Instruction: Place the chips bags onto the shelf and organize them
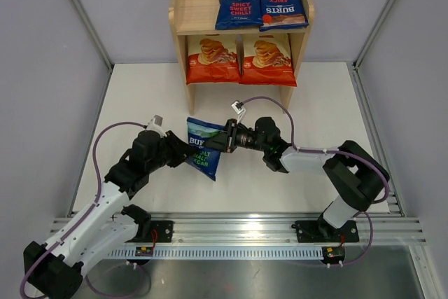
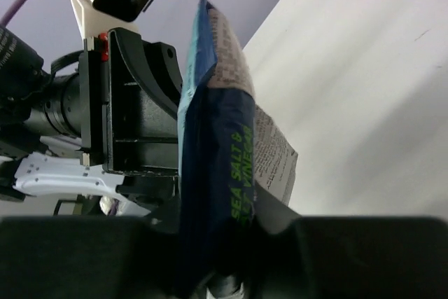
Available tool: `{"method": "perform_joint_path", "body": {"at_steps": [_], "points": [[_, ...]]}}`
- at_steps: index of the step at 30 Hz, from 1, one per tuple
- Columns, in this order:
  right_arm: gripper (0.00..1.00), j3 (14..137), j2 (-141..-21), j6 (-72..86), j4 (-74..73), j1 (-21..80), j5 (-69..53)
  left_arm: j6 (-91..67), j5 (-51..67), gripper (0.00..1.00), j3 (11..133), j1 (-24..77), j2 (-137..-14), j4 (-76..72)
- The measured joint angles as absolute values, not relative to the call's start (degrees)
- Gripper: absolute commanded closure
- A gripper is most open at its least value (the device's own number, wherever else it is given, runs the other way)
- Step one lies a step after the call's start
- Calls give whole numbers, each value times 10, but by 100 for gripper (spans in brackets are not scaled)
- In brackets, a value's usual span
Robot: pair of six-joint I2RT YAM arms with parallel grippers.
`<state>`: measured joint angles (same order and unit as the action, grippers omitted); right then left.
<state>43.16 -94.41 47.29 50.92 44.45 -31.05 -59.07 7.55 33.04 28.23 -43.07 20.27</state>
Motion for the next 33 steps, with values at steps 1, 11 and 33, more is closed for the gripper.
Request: {"method": "perform_joint_path", "body": {"at_steps": [1,11,33], "points": [[85,425,-932,466,501,444,-303,-587,73,67,332,285,-431,201],[86,400,-798,479,469,433,-282,-512,123,1,304,286,-330,76],[89,453,-624,617,472,408,-300,-508,245,1,150,382,-342,-493]]}}
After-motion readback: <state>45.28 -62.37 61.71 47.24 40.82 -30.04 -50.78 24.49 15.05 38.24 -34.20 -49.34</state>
